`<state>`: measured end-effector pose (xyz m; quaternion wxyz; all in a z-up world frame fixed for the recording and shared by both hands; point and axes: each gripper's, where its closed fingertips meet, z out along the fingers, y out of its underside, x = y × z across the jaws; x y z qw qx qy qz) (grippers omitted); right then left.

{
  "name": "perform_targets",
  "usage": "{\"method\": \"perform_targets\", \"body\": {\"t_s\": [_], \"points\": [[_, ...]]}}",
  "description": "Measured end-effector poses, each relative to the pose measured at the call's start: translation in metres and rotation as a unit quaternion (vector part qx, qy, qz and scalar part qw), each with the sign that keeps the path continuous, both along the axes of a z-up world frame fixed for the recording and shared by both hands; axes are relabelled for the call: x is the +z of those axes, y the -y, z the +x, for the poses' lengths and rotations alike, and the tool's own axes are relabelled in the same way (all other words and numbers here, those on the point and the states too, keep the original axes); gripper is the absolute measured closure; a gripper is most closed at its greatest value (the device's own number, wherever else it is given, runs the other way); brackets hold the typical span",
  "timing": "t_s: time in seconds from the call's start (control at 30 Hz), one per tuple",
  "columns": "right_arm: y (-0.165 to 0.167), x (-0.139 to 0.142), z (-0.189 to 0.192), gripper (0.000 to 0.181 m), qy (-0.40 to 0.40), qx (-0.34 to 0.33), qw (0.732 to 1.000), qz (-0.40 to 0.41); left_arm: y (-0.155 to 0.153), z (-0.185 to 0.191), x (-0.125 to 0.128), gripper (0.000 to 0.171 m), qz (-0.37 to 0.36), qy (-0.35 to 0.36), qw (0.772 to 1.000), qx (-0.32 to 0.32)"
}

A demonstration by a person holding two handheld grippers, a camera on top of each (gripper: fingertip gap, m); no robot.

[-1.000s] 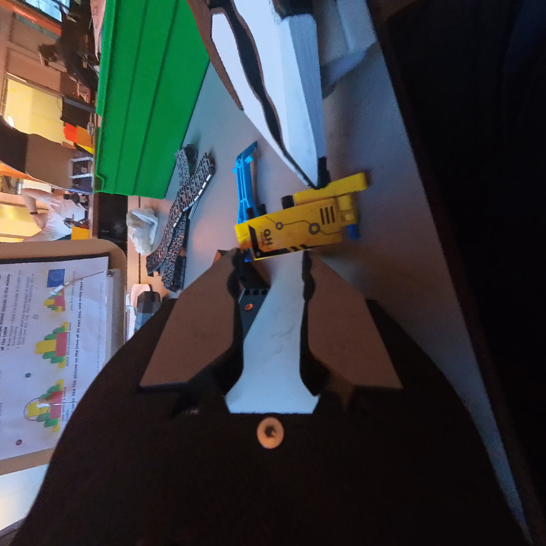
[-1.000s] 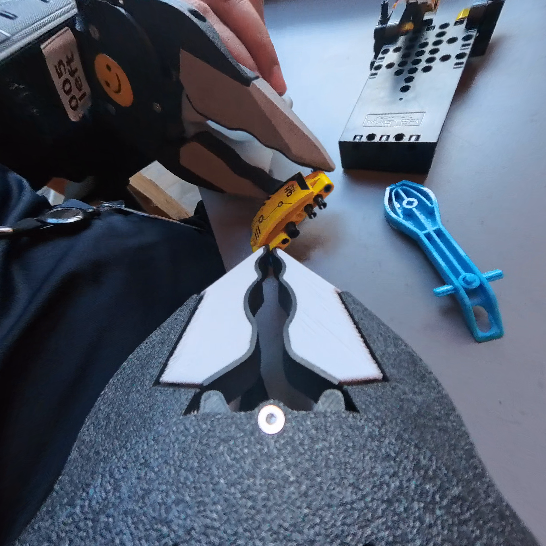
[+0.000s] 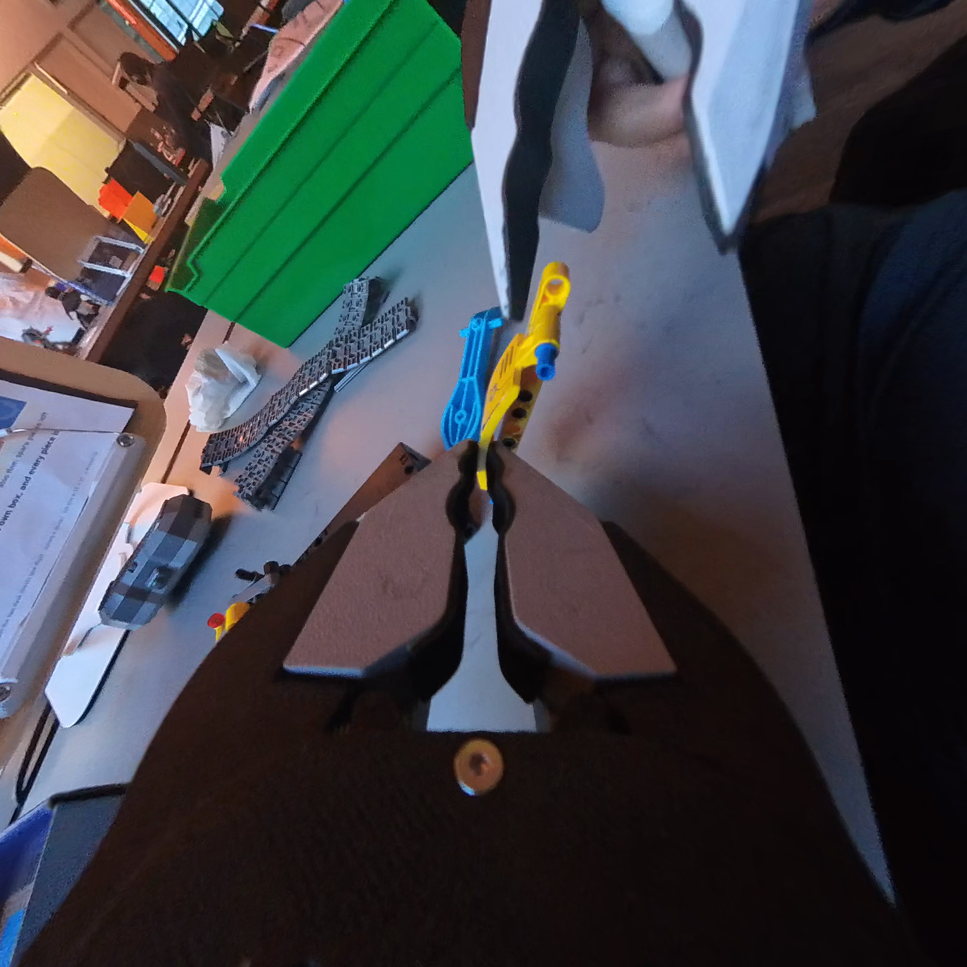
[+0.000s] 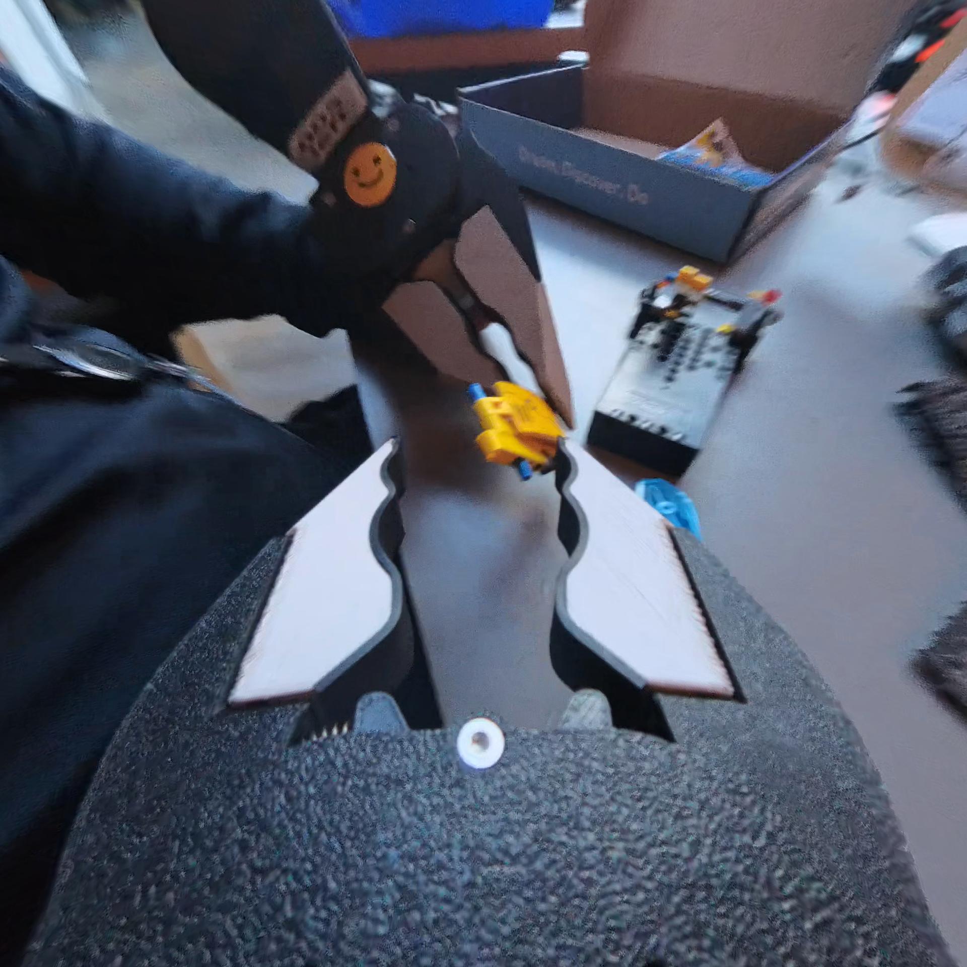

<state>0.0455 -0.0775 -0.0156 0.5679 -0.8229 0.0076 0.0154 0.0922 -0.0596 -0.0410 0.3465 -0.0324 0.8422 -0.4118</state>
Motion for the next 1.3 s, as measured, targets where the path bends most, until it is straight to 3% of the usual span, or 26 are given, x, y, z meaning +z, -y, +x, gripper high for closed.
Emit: {"method": "perform_targets", "body": {"t_s": [0.03,0.1,0.13,0.27,0.43,0.53,0.6,0.67,0.73,0.8,0.93,1.03,1.17,1.3], "points": [[-0.002,0.000,0.006,0.129,0.047,-0.023,0.999,-0.008,0.001,-0.002,0.001,0.171,-0.006,-0.003,1.000,-0.005],[-0.002,-0.001,0.010,0.160,0.137,-0.043,0.989,-0.033,0.006,-0.007,0.001,0.171,-0.010,-0.018,1.000,-0.020],[-0.001,-0.001,0.010,0.166,0.172,-0.046,0.983,-0.043,0.007,-0.008,0.001,0.171,-0.012,-0.022,0.999,-0.022],[0.001,0.003,0.011,0.169,0.232,-0.055,0.970,-0.048,0.011,-0.013,0.001,0.170,-0.020,-0.043,0.998,-0.032],[0.003,0.002,0.012,0.170,0.139,-0.042,0.989,-0.031,0.013,-0.019,-0.003,0.169,-0.010,-0.058,0.997,-0.051],[0.006,0.002,0.013,0.170,0.070,-0.033,0.997,-0.017,0.015,-0.023,0.001,0.143,-0.010,-0.021,0.998,-0.054],[0.004,0.005,0.006,0.170,0.019,-0.007,1.000,0.002,0.018,-0.028,0.005,0.130,-0.029,-0.040,0.997,-0.062],[0.002,0.008,-0.001,0.170,-0.019,0.016,0.999,0.021,0.022,-0.031,0.012,0.127,-0.064,-0.080,0.992,-0.068],[0.002,0.008,0.000,0.170,-0.028,0.016,0.999,0.022,0.025,-0.036,0.018,0.130,-0.092,-0.125,0.984,-0.082],[0.003,0.008,-0.001,0.170,-0.029,0.018,0.999,0.024,0.029,-0.047,0.021,0.155,-0.103,-0.171,0.973,-0.113],[0.001,0.009,-0.003,0.170,-0.030,0.021,0.999,0.026,0.030,-0.048,0.024,0.158,-0.127,-0.228,0.960,-0.106],[-0.001,0.011,-0.005,0.170,-0.037,0.025,0.998,0.032,0.037,-0.055,0.022,0.144,-0.146,-0.271,0.944,-0.118],[-0.001,0.012,-0.005,0.170,-0.034,0.021,0.999,0.036,0.036,-0.050,0.018,0.157,-0.131,-0.240,0.956,-0.107],[0.004,0.014,0.005,0.171,-0.015,0.001,0.999,0.042,0.034,-0.046,0.019,0.157,-0.152,-0.264,0.947,-0.098]]}}
